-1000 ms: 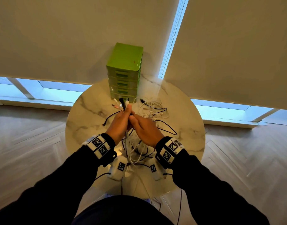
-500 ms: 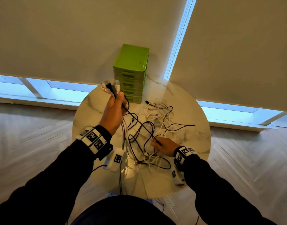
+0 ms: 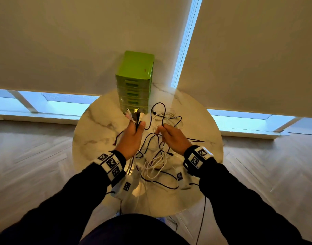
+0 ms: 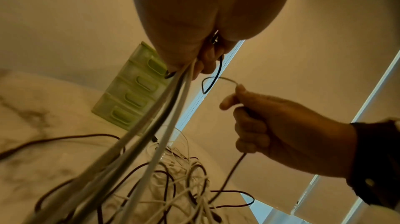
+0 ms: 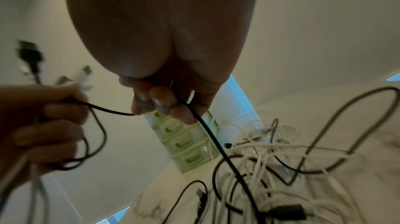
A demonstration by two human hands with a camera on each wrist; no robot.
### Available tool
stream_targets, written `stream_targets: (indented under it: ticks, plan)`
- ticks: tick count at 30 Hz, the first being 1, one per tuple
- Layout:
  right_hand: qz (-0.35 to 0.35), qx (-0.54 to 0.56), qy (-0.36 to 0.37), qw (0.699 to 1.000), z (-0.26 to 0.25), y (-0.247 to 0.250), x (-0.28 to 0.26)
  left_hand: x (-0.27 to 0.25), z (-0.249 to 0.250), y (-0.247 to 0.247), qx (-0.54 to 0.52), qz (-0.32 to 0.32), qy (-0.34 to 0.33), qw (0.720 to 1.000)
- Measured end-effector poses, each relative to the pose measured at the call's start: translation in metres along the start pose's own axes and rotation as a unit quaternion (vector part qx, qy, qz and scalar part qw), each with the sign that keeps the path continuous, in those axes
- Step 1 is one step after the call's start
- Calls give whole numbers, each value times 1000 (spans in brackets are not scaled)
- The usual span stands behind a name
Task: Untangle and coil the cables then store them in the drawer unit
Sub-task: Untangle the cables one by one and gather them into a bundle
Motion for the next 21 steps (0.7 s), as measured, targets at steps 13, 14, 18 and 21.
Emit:
stream_targets:
  ticks: [13, 14, 18, 21]
  plan:
    - [-142, -50, 43, 988, -39, 14, -5, 2, 25, -15, -78, -77, -16, 994]
    - [-148, -43, 32, 988, -37, 17, -5, 4, 24, -15, -76, -75, -23, 994]
    - [-120, 25, -32, 992, -18, 26, -15, 16, 18, -11, -85, -27, -12, 996]
    - [-39, 24, -125, 991, 22, 36, -31, 21, 22, -7, -123, -16, 9, 992]
Point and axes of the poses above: each hand's wrist, its own x-axis towards the middle knuckle, its own y-axis out of the back of the hand, z = x × y, the point moved 1 cm from there along x, towards the middle knuckle, and after that the axes turned 6 degrees about -z, right-handed, at the moved point
